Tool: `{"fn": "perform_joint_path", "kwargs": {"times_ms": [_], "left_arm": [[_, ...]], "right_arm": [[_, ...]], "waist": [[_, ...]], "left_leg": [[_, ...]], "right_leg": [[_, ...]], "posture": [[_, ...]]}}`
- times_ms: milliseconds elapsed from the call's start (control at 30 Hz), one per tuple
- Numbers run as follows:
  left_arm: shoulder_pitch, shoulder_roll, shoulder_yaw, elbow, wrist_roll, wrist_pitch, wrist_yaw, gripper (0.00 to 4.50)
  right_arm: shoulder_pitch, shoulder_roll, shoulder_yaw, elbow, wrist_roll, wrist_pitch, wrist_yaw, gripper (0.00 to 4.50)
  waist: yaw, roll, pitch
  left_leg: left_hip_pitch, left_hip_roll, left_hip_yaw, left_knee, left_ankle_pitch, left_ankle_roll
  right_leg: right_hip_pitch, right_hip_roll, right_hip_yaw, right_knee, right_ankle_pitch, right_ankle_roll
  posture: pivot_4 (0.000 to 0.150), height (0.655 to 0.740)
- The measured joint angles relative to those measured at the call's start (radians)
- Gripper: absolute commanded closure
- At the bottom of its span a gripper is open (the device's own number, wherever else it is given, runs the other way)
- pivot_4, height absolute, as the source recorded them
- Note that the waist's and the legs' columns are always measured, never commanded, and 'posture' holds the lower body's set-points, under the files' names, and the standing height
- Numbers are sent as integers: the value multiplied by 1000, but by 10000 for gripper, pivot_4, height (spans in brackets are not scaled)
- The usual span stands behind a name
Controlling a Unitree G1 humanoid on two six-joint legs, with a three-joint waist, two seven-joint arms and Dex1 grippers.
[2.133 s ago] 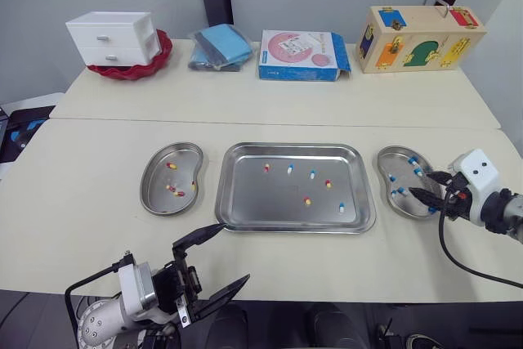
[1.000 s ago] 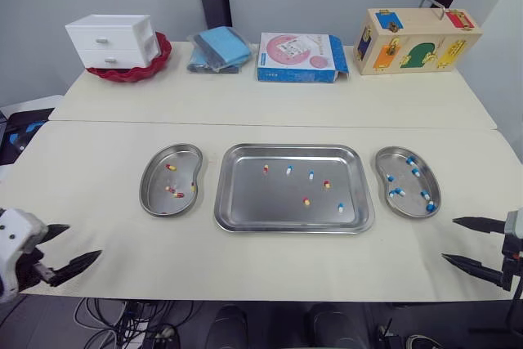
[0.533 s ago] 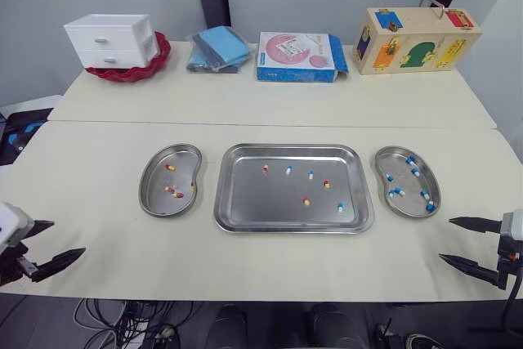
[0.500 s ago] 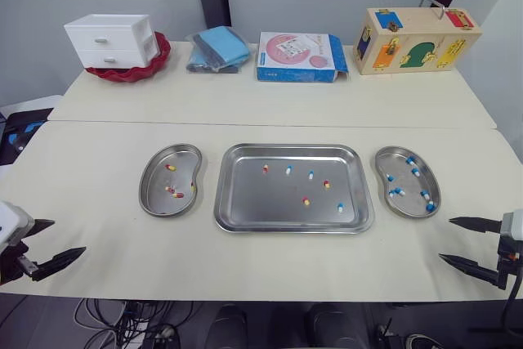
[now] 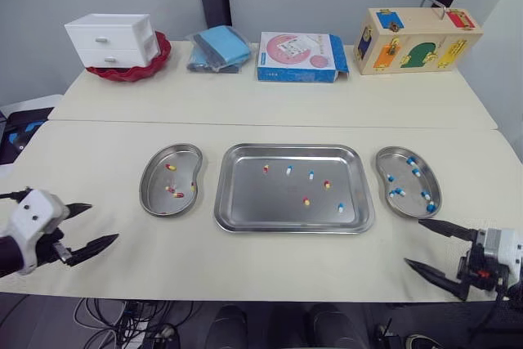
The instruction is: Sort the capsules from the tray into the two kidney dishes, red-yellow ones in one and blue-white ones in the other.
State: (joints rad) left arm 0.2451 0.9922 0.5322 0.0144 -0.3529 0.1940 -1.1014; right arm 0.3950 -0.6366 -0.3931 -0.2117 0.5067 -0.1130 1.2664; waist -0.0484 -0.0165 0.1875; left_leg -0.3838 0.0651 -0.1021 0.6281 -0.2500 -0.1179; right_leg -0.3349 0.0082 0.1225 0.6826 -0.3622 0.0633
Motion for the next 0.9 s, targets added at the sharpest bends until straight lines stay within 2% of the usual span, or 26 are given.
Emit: {"fn": "perform_joint_path", "kwargs": {"times_ms": [167,333,700,900], "left_arm": [[-135,-10,-109,-90,-29,69,0,0],[-267,-21,-216,-130,-47,112,0,0],[-386,-48,-349,-142,-46,161,-13,0],[-497,-90,-469,-191,-33,247,22,0]], "right_arm": [[43,68,66,-100,11,-3,-46,249],[32,80,100,-121,5,-23,-78,249],[65,138,98,-137,45,-91,-124,249],[84,160,96,-135,77,-122,-125,249]], "waist": [[9,0,0],[12,0,0],[16,1,0],[19,1,0]], "left_leg": [[0,0,-1,0,0,0],[0,0,0,0,0,0],[0,0,-1,1,0,0],[0,-1,-2,2,0,0]], "right_leg": [[0,0,-1,0,0,0],[0,0,0,1,0,0],[0,0,-1,1,0,0],[1,0,-1,1,0,0]], "posture": [[1500,7400],[1500,7400],[1500,7400],[1500,7400]]}}
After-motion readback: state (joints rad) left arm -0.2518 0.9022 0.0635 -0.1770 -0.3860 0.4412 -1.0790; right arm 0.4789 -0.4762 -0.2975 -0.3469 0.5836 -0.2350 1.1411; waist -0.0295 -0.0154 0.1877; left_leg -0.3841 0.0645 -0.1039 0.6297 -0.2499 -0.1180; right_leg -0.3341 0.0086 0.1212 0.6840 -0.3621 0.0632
